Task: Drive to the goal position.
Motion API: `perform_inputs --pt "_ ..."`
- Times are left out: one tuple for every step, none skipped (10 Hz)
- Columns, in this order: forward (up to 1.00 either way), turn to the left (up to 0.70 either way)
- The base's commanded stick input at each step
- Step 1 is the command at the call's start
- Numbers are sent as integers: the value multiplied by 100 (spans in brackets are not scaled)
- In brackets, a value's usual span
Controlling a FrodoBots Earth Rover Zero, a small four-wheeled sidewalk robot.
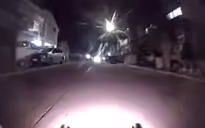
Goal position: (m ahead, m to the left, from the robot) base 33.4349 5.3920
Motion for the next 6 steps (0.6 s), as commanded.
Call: perform_inputs --pt "85 0" --pt "85 0" --pt "85 0" --pt "85 0" --pt "85 0" --pt "85 0"
